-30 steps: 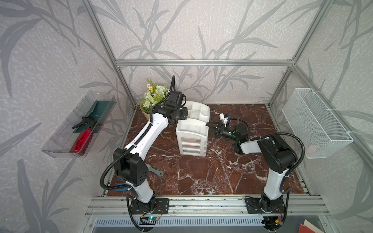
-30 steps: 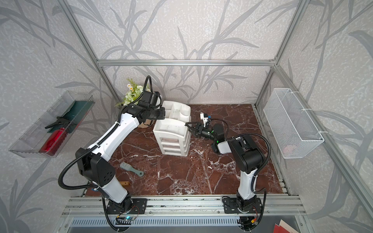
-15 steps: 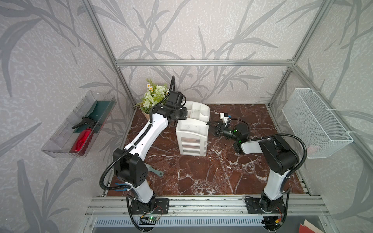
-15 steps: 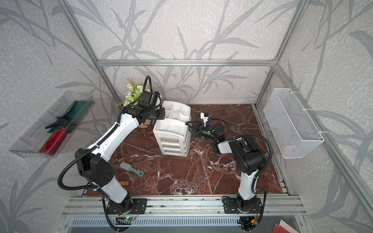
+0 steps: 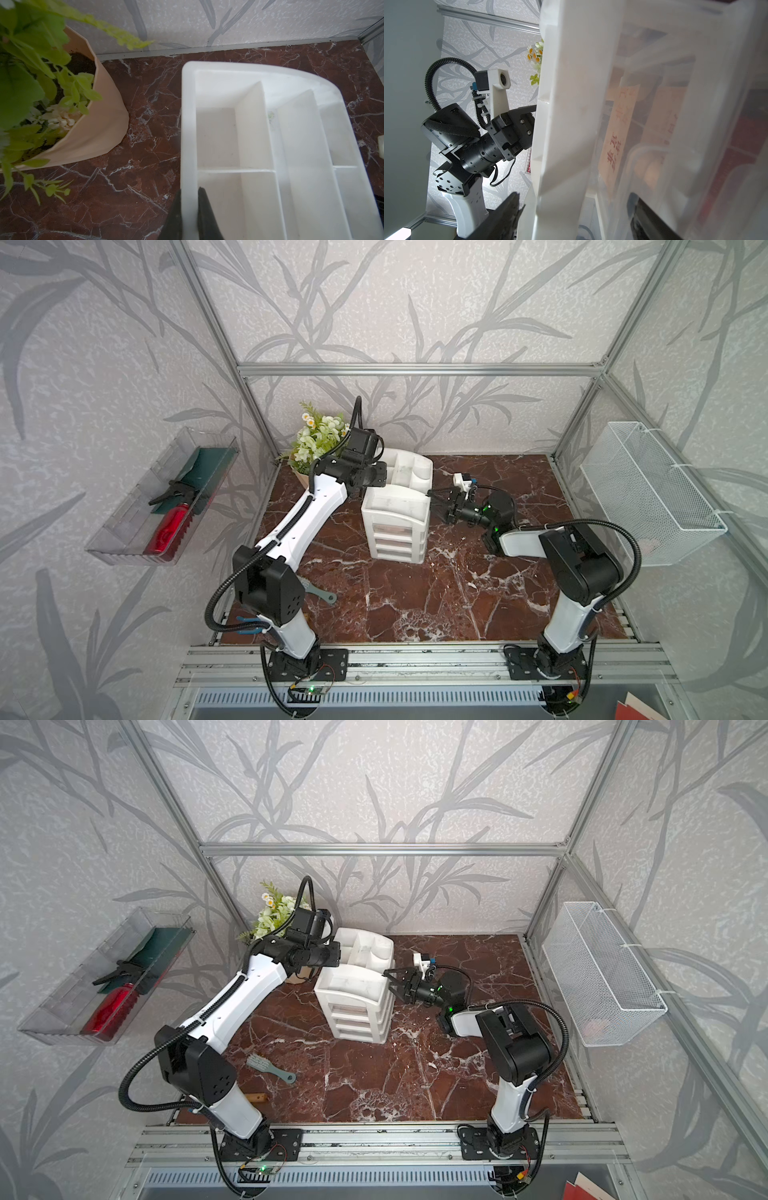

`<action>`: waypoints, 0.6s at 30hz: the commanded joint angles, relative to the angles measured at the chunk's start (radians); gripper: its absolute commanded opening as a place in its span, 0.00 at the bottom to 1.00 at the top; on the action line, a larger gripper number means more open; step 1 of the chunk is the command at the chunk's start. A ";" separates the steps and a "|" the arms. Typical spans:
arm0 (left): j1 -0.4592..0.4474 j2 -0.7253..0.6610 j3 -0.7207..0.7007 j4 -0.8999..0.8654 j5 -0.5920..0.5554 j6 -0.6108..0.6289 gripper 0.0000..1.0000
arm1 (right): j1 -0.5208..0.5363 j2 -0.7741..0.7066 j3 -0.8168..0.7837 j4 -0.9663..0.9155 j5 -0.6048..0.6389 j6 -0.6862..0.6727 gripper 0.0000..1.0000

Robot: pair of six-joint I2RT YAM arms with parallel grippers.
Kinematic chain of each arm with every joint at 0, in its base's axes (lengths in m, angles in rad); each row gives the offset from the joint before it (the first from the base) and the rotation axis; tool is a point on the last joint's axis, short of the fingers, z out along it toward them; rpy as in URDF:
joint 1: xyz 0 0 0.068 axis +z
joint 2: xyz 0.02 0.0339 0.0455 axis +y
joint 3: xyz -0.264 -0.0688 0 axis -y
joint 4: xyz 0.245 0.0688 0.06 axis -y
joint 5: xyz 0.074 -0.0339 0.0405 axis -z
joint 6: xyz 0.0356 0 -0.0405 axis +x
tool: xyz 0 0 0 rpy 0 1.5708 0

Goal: Take the postcards out of the drawer
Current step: Open the drawer in the storage box.

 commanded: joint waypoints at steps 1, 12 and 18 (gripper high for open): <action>-0.006 0.047 -0.052 -0.075 -0.077 0.023 0.00 | -0.012 -0.097 0.040 0.169 -0.033 0.015 0.79; -0.007 0.053 -0.047 -0.082 -0.105 0.023 0.00 | -0.047 -0.117 0.022 0.169 -0.036 0.039 0.79; -0.008 0.060 -0.046 -0.083 -0.105 0.021 0.00 | -0.080 -0.166 0.001 0.169 -0.043 0.046 0.79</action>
